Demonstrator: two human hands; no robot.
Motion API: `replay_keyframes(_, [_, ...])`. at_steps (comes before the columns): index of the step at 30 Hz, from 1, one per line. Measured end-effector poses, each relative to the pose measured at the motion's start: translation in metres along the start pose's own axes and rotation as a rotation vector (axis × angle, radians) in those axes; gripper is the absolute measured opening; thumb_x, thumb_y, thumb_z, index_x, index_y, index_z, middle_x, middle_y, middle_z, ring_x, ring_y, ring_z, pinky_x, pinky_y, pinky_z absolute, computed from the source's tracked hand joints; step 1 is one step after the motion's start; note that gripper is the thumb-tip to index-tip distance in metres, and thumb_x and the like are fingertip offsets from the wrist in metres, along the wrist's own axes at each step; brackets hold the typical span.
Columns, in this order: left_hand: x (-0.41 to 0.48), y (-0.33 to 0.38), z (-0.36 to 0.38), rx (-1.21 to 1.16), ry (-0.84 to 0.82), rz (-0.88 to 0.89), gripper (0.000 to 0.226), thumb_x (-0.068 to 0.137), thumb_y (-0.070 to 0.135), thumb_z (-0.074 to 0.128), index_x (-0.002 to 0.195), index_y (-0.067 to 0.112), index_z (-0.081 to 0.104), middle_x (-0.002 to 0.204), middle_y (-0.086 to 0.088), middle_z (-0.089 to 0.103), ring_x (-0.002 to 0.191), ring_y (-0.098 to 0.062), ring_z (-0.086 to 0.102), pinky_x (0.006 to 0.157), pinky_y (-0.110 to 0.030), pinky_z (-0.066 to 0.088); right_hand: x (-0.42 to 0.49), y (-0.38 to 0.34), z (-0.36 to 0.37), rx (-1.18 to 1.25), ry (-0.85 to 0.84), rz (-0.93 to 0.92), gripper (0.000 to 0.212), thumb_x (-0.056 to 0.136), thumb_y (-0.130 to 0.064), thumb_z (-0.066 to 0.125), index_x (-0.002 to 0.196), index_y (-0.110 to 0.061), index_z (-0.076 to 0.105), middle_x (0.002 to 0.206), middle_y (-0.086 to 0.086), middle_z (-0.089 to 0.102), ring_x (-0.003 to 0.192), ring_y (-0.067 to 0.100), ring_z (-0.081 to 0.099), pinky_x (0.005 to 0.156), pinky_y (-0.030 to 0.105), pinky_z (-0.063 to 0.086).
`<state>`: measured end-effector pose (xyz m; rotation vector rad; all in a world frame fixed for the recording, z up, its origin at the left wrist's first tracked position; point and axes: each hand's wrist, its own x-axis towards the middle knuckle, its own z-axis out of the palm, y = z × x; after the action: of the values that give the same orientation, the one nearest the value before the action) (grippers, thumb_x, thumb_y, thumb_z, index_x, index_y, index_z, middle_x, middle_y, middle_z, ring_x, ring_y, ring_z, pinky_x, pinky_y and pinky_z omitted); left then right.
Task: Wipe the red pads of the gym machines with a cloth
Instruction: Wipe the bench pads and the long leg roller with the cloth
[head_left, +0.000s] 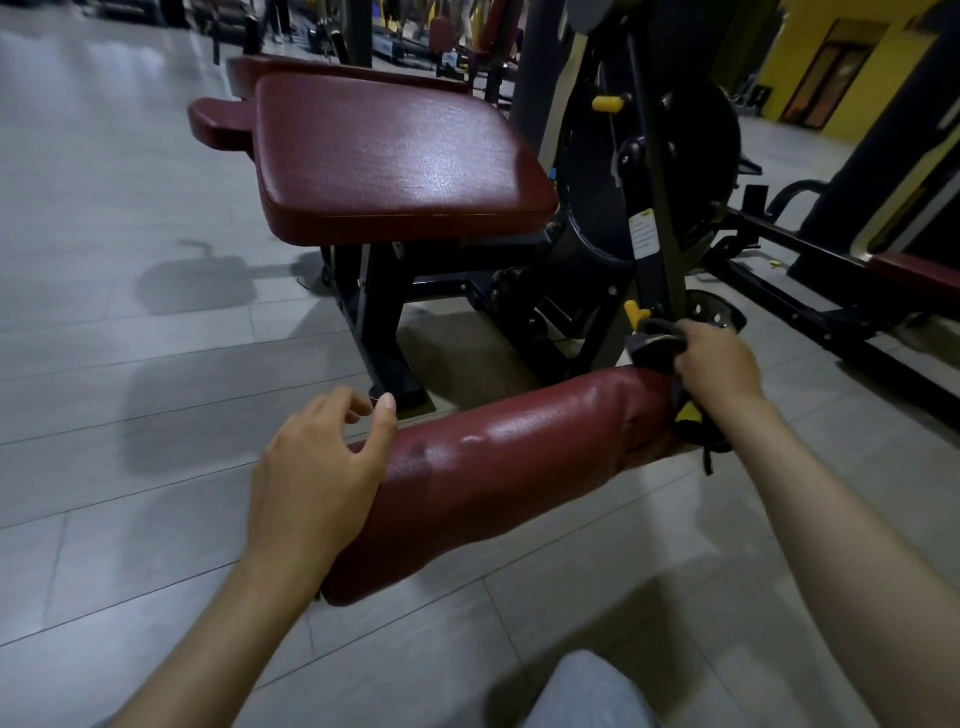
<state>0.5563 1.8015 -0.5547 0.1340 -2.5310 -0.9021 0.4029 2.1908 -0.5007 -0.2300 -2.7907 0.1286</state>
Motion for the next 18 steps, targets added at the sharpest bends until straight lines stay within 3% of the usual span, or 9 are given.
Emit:
replay_keyframes(4, [0.0,0.002,0.0,0.001,0.019,0.002,0.055,0.096,0.07,0.028,0.098,0.027,0.061,0.1,0.01,0.066,0.091,-0.009,0.059,0.071,-0.028,0.039,0.013,0.009,-0.002,0.017,-0.045,0.05,0.039,0.09,-0.005,0.053,0.125,-0.013,0.067,0.106,0.027,0.068,0.101,0.047,0.063,0.079,0.044,0.049])
replay_keyframes(9, [0.0,0.005,0.0,0.015,0.029,0.024,0.053,0.096,0.069,0.031,0.098,0.026,0.062,0.098,0.009,0.066,0.089,-0.01,0.06,0.07,-0.029,0.04,-0.001,-0.046,-0.007,-0.077,-0.223,-0.226,0.015,0.095,-0.019,0.055,0.104,-0.021,0.066,0.092,0.012,0.065,0.094,0.04,0.064,0.074,0.043,0.05])
replay_keyframes(11, [-0.001,0.005,0.0,0.04,0.03,0.041,0.054,0.096,0.069,0.031,0.098,0.025,0.062,0.097,0.008,0.066,0.088,-0.011,0.06,0.067,-0.027,0.039,-0.001,-0.077,-0.01,-0.048,-0.329,-0.31,0.014,0.095,-0.021,0.056,0.098,-0.028,0.067,0.092,0.006,0.066,0.094,0.033,0.064,0.077,0.042,0.052])
replay_keyframes(15, [-0.001,0.006,-0.001,0.073,0.029,0.077,0.052,0.095,0.069,0.034,0.097,0.025,0.063,0.094,0.009,0.066,0.085,-0.01,0.061,0.062,-0.015,0.032,0.0,-0.147,0.006,-0.118,-0.553,-0.381,0.022,0.096,-0.025,0.056,0.11,-0.017,0.07,0.109,0.013,0.068,0.088,0.03,0.059,0.081,0.04,0.051])
replay_keyframes(18, [-0.002,0.006,-0.005,0.001,0.053,0.07,0.053,0.095,0.071,0.033,0.093,0.028,0.063,0.092,0.012,0.066,0.084,-0.008,0.061,0.063,-0.014,0.034,-0.009,-0.176,0.019,-0.301,-0.626,-0.349,0.036,0.097,-0.032,0.057,0.126,-0.011,0.063,0.125,0.014,0.062,0.107,0.036,0.06,0.085,0.043,0.051])
